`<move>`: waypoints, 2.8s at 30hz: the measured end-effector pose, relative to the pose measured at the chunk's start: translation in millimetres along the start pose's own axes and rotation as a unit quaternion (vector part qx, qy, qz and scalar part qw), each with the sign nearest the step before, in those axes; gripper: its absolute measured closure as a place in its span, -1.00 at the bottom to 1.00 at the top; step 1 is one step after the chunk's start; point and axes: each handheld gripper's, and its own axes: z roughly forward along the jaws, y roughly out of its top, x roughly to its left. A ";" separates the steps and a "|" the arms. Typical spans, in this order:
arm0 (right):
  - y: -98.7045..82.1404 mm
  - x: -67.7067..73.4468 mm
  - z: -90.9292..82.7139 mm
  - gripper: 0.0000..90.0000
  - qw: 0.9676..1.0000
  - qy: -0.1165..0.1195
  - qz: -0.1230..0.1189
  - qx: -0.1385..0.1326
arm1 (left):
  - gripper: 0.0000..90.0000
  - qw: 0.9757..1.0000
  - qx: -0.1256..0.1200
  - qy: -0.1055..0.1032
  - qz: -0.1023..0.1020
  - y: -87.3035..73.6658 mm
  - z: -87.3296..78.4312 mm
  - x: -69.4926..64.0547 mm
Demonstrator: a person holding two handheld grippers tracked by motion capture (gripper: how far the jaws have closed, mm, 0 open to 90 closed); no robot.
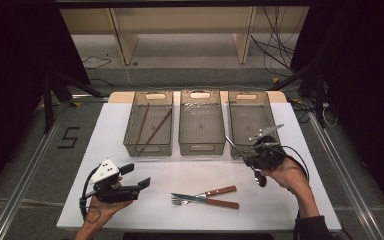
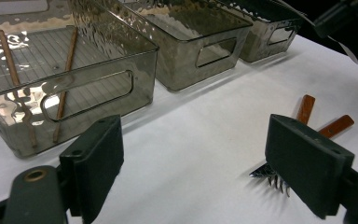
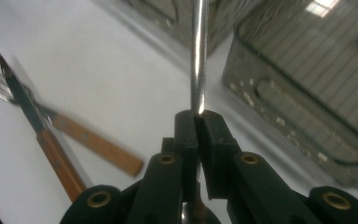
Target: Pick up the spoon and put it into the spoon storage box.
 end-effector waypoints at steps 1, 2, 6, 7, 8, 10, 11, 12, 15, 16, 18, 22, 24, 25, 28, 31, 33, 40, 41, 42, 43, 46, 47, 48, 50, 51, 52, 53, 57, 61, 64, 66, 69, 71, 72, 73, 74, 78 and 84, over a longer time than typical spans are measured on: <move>3.9 0.0 -0.3 0.91 1.000 0.002 0.002 -0.007 | -0.58 1.000 0.000 0.000 0.001 0.0 -0.2 0.2; 7.8 0.2 -0.4 0.91 1.000 0.003 0.003 -0.013 | -0.58 1.000 0.000 0.001 0.000 0.0 -0.5 0.4; 24.9 1.3 -0.7 0.91 0.999 0.002 0.005 -0.034 | -0.58 1.000 -0.002 0.001 -0.002 0.0 -1.2 1.0; 29.2 1.7 -0.8 0.91 0.999 0.001 0.004 -0.038 | -0.58 1.000 -0.006 0.002 -0.005 -0.1 -1.2 0.8; 33.4 2.1 -1.0 0.91 0.999 0.000 0.004 -0.042 | -0.58 1.000 -0.008 0.002 -0.006 0.0 -1.5 1.0; 41.5 2.3 -1.2 0.91 0.999 0.003 0.005 -0.051 | -0.58 1.000 -0.008 0.002 -0.005 0.1 -2.0 1.8; 45.4 2.2 -0.7 0.91 0.998 0.001 0.004 -0.056 | -0.58 1.000 -0.008 0.003 -0.005 0.1 -2.1 1.9; 49.2 2.2 -0.4 0.91 0.998 -0.001 0.006 -0.057 | -0.58 1.000 -0.009 0.002 -0.006 0.1 -2.3 2.2; 59.6 1.9 1.5 0.91 0.998 0.000 0.006 -0.063 | -0.58 1.000 -0.011 0.001 -0.011 0.1 -2.5 2.6; 62.8 2.2 2.4 0.91 0.998 0.000 0.006 -0.064 | -0.58 1.000 -0.012 0.001 -0.012 0.0 -2.5 2.8; 69.1 2.2 4.5 0.91 0.998 0.000 0.002 -0.069 | -0.58 1.000 -0.011 0.002 -0.012 0.0 -2.6 3.1; 81.7 3.0 8.2 0.91 0.997 0.002 0.005 -0.071 | -0.58 1.000 -0.011 0.002 -0.013 0.0 -2.6 3.2; 88.3 3.2 10.4 0.91 0.997 0.001 0.003 -0.074 | -0.58 1.000 -0.011 0.001 -0.011 0.0 -2.4 3.2; 91.8 3.2 11.8 0.91 0.997 0.001 0.004 -0.075 | -0.58 1.000 -0.011 0.001 -0.012 0.0 -2.4 3.2; 101.9 1.8 16.0 0.91 0.997 0.001 0.007 -0.076 | -0.58 1.000 -0.012 0.000 -0.013 -0.2 -2.5 3.2; 111.6 2.2 18.9 0.91 0.997 0.005 0.011 -0.079 | -0.58 1.000 -0.012 0.000 -0.014 -0.2 -2.7 3.5; 118.1 3.4 21.0 0.91 0.997 0.007 0.009 -0.079 | -0.58 1.000 -0.012 0.001 -0.013 -0.2 -2.8 3.6; 137.1 6.8 30.2 0.91 0.996 0.014 0.014 -0.083 | -0.58 1.000 -0.012 0.000 -0.014 -0.2 -3.1 3.6; 139.3 7.1 31.8 0.91 0.996 0.015 0.015 -0.083 | -0.58 1.000 -0.013 0.000 -0.015 -0.2 -3.0 3.5; 141.4 7.2 33.6 0.91 0.996 0.014 0.015 -0.085 | -0.58 1.000 -0.013 0.000 -0.015 -0.2 -3.0 3.4; 143.4 7.2 35.0 0.91 0.996 0.013 0.017 -0.084 | -0.58 1.000 -0.013 0.000 -0.014 -0.2 -3.2 3.6; 148.8 5.6 39.1 0.91 0.996 0.010 0.021 -0.084 | -0.58 1.000 -0.014 -0.001 -0.014 -0.2 -3.3 3.8; 150.5 5.2 40.6 0.91 0.996 0.008 0.024 -0.087 | -0.58 1.000 -0.014 -0.001 -0.014 -0.2 -3.3 3.7; 152.1 4.4 41.7 0.91 0.996 0.007 0.027 -0.087 | -0.58 1.000 -0.014 -0.001 -0.014 -0.2 -3.4 3.7; 154.3 2.8 44.4 0.91 0.995 0.005 0.030 -0.092 | -0.58 1.000 -0.014 -0.001 -0.015 -0.3 -3.5 3.6; 155.2 2.5 45.8 0.91 0.995 0.004 0.034 -0.091 | -0.58 1.000 -0.014 -0.001 -0.015 -0.3 -3.4 3.7; 156.0 1.8 47.7 0.91 0.995 0.004 0.036 -0.091 | -0.58 1.000 -0.014 -0.001 -0.014 -0.3 -3.4 3.7; 156.6 1.4 49.7 0.91 0.995 0.003 0.039 -0.092 | -0.58 1.000 -0.014 -0.001 -0.014 -0.3 -3.3 3.6; 157.4 -1.6 56.9 0.91 0.995 0.001 0.048 -0.089 | -0.58 1.000 -0.014 -0.001 -0.015 -0.3 -3.3 3.3; 158.0 -5.3 62.6 0.91 0.995 -0.003 0.054 -0.089 | -0.58 1.000 -0.013 -0.002 -0.015 -0.3 -2.7 2.8; 158.6 -8.0 66.8 0.91 0.994 -0.004 0.060 -0.090 | -0.58 1.000 -0.013 -0.001 -0.015 -0.3 -2.8 2.8; 158.6 -8.6 69.7 0.91 0.994 -0.004 0.061 -0.085 | -0.58 1.000 -0.013 -0.002 -0.014 -0.4 -3.2 3.2; 157.7 -9.5 73.4 0.91 0.994 -0.005 0.068 -0.083 | -0.58 1.000 -0.014 -0.002 -0.015 -0.4 -3.4 3.2; 156.7 -9.8 75.9 0.91 0.994 -0.007 0.070 -0.083 | -0.58 1.000 -0.013 -0.002 -0.015 -0.5 -3.4 3.2; 156.1 -9.8 77.3 0.91 0.994 -0.006 0.073 -0.082 | -0.58 1.000 -0.013 -0.002 -0.014 -0.5 -3.4 3.2; 155.4 -10.3 78.7 0.91 0.994 -0.006 0.070 -0.081 | -0.58 1.000 -0.013 -0.002 -0.015 -0.5 -3.3 3.0; 154.8 -10.3 79.9 0.91 0.994 -0.007 0.071 -0.077 | -0.58 1.000 -0.013 -0.002 -0.014 -0.5 -3.5 3.0; 151.5 -11.6 84.7 0.91 0.994 -0.006 0.078 -0.073 | -0.59 1.000 -0.012 -0.002 -0.014 -0.6 -3.3 2.9; 148.1 -11.5 91.3 0.89 0.994 -0.004 0.086 -0.064 | -0.59 1.000 -0.013 -0.002 -0.015 -0.5 -3.1 2.5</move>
